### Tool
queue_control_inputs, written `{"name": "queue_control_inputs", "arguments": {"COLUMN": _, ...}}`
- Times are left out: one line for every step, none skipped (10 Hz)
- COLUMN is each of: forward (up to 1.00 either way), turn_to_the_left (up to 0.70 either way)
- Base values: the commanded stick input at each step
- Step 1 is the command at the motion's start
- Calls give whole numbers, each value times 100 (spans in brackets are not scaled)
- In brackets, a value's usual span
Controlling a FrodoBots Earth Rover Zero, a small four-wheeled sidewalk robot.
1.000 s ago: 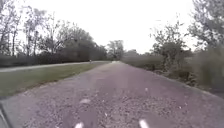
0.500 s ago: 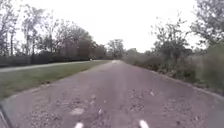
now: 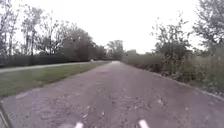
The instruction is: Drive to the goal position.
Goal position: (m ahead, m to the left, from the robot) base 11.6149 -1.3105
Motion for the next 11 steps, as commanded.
{"name": "queue_control_inputs", "arguments": {"forward": 70, "turn_to_the_left": 0}}
{"name": "queue_control_inputs", "arguments": {"forward": 70, "turn_to_the_left": 0}}
{"name": "queue_control_inputs", "arguments": {"forward": 70, "turn_to_the_left": 0}}
{"name": "queue_control_inputs", "arguments": {"forward": 70, "turn_to_the_left": 0}}
{"name": "queue_control_inputs", "arguments": {"forward": 70, "turn_to_the_left": 0}}
{"name": "queue_control_inputs", "arguments": {"forward": 70, "turn_to_the_left": 0}}
{"name": "queue_control_inputs", "arguments": {"forward": 70, "turn_to_the_left": 0}}
{"name": "queue_control_inputs", "arguments": {"forward": 70, "turn_to_the_left": 0}}
{"name": "queue_control_inputs", "arguments": {"forward": 70, "turn_to_the_left": 0}}
{"name": "queue_control_inputs", "arguments": {"forward": 70, "turn_to_the_left": 0}}
{"name": "queue_control_inputs", "arguments": {"forward": 70, "turn_to_the_left": 0}}
